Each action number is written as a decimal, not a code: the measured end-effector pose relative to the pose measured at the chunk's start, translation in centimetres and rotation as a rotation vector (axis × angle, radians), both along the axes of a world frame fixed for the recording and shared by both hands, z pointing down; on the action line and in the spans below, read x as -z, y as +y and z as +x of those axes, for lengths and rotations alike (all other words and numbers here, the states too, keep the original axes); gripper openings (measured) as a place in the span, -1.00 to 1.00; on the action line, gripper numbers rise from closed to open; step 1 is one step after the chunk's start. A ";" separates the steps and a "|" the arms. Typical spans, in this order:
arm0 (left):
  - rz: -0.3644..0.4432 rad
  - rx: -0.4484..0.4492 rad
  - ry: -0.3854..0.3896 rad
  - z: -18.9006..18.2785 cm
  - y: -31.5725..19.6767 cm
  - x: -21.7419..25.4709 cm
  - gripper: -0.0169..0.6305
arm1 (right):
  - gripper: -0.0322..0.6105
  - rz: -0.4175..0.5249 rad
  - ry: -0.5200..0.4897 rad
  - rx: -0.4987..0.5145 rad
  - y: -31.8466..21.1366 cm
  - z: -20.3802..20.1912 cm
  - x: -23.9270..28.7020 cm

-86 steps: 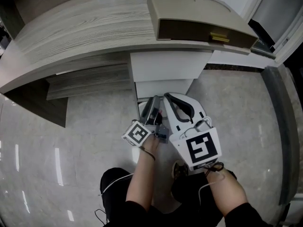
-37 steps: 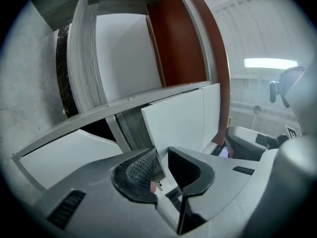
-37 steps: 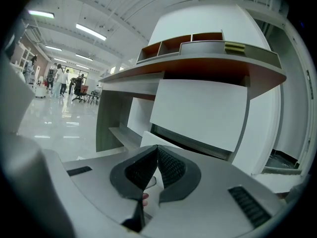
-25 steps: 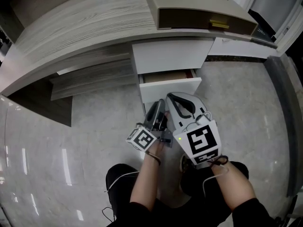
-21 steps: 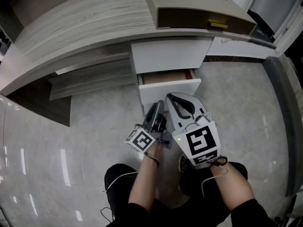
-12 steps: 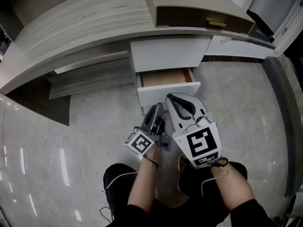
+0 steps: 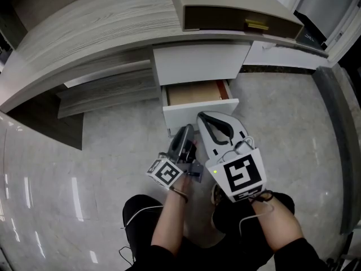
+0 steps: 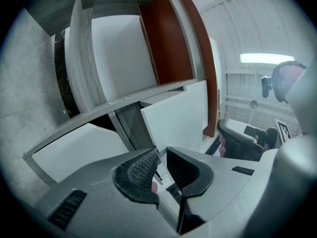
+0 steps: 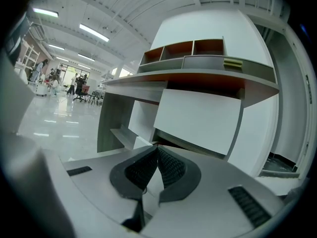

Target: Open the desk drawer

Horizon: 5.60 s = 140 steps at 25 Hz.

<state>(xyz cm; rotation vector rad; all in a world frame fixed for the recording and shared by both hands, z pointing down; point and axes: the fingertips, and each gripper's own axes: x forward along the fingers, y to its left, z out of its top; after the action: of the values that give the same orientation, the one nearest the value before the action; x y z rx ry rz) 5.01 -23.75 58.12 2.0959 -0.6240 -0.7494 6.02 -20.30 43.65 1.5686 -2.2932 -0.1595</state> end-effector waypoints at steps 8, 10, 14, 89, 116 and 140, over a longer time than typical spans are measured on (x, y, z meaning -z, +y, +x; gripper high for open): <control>0.016 -0.007 -0.009 0.1 0.0 -0.1 -0.73 | -0.88 0.005 0.030 0.011 -0.2 0.0 0.1; 0.021 -0.008 -0.014 0.1 0.0 0.1 -0.73 | -0.88 0.009 0.043 0.016 -0.3 0.0 0.1; 0.040 -0.018 -0.037 0.2 0.1 -0.2 -0.74 | -0.88 0.008 0.028 0.008 -0.2 0.1 0.1; 0.404 -0.145 -0.837 2.4 5.5 -3.4 -0.93 | -0.63 -0.551 0.982 0.380 -1.7 5.4 -7.5; 0.411 -0.080 -0.845 1.7 4.8 -2.8 -0.94 | -0.68 -0.458 1.020 0.306 -0.1 4.9 -10.2; 0.422 -0.125 -0.854 1.8 5.8 -3.6 -0.93 | -0.72 -0.481 1.058 0.314 3.3 5.3 -13.2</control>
<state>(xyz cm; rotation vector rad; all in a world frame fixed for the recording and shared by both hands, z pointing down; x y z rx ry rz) 6.78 -17.95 61.75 2.8125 -0.8086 0.1520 11.31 -17.05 56.86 0.6070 -1.5204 -0.3733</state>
